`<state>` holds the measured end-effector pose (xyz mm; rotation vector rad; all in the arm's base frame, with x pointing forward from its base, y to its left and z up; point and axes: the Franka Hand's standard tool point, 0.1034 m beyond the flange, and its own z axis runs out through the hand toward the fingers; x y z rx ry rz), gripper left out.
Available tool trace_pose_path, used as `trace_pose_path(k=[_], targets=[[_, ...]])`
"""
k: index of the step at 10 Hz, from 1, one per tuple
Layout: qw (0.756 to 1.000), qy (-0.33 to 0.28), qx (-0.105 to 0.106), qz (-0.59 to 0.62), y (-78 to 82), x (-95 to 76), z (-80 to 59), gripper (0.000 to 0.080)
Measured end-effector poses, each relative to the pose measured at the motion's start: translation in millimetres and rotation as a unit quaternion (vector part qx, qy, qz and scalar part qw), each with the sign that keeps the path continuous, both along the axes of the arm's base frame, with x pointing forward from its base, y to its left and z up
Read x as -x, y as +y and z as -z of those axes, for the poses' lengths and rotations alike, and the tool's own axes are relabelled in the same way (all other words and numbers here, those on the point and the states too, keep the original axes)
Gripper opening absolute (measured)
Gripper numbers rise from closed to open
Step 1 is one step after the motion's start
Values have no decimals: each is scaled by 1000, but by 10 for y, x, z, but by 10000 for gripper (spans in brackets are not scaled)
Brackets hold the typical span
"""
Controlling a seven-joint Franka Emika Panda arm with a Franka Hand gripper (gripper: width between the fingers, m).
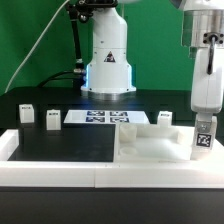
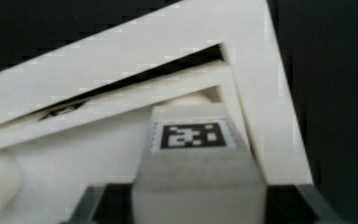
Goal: Assemble one leg
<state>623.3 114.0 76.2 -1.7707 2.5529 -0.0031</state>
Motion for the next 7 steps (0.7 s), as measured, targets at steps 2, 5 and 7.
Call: trace_pose_path(k=[2,5,7], targets=[[1000,0,-1,-21,12,4,7,594],[1000,0,-1,-22,13,5,9,637],[1000,0,-1,-22,12,5,10,647]])
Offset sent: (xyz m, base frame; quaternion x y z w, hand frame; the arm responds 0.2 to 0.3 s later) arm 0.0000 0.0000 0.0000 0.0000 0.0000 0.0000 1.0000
